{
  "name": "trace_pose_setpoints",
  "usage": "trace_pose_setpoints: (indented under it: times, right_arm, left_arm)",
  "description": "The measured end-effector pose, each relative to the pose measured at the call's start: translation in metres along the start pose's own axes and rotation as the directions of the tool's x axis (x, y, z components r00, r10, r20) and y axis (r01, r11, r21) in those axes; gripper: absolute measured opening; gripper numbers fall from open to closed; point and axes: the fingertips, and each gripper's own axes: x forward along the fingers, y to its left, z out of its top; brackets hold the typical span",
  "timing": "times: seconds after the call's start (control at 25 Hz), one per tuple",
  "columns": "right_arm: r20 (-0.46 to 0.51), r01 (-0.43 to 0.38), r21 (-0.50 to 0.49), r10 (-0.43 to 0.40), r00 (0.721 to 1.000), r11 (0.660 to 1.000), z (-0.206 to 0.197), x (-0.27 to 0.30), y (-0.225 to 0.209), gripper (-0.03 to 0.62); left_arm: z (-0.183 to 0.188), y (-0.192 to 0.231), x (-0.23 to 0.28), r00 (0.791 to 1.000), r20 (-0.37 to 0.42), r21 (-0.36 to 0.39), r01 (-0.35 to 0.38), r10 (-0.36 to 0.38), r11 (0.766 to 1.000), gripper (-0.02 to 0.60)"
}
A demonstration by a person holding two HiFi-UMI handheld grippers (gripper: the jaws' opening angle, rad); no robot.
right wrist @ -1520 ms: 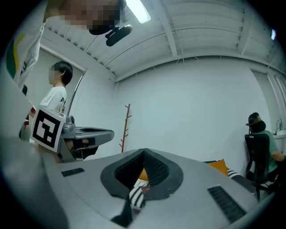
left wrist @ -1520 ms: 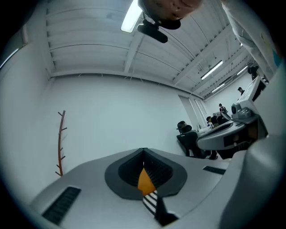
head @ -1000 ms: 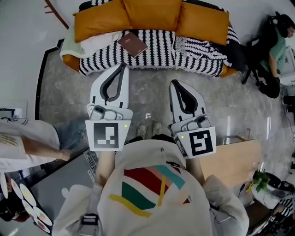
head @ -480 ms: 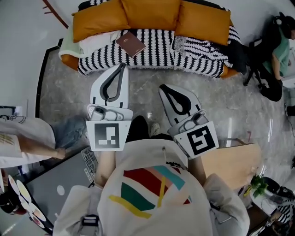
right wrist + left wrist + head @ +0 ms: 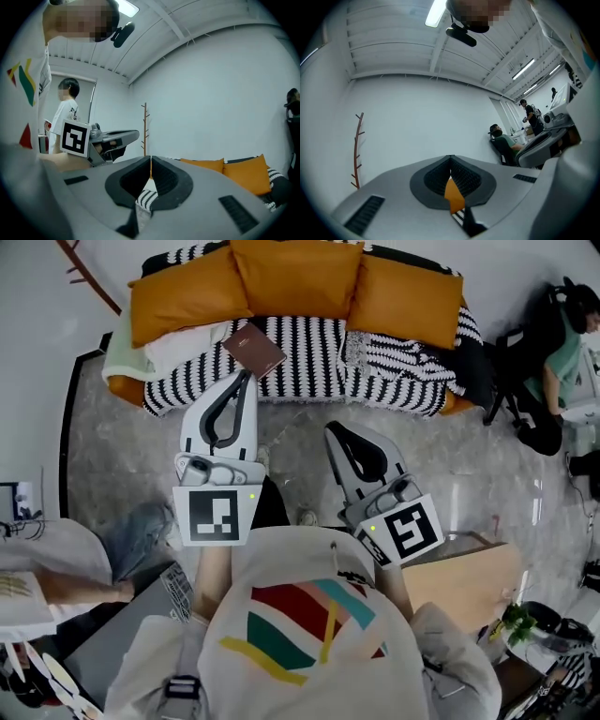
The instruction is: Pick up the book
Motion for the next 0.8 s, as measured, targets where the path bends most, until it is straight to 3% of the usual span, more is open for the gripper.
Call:
trace_pose_setpoints:
  times: [0.28, 0.52, 0.8]
  right_arm:
    - [0.044, 0.038, 0.074, -0.041, 0.998, 0.997, 0.015, 0.116, -0.037, 0.014]
    - [0.008, 0.112, 0.162, -0.115, 0.993, 0.980, 0.016, 0.198, -0.066, 0.015]
    - [-0.068, 0.239, 0.245, -0.229, 0.971, 0.940, -0.006, 0.222, -0.102, 0.015]
  left_arm:
    - [-0.025, 0.093, 0.077, 0.999, 0.040, 0.004, 0.023, -0.023, 1.000, 0.008]
    - [-0.051, 0.171, 0.129, 0.999, 0.017, 0.005, 0.048, -0.048, 0.999, 0.008]
    - [-0.083, 0.191, 0.175, 0.995, -0.004, -0.017, 0.100, -0.100, 0.995, 0.008]
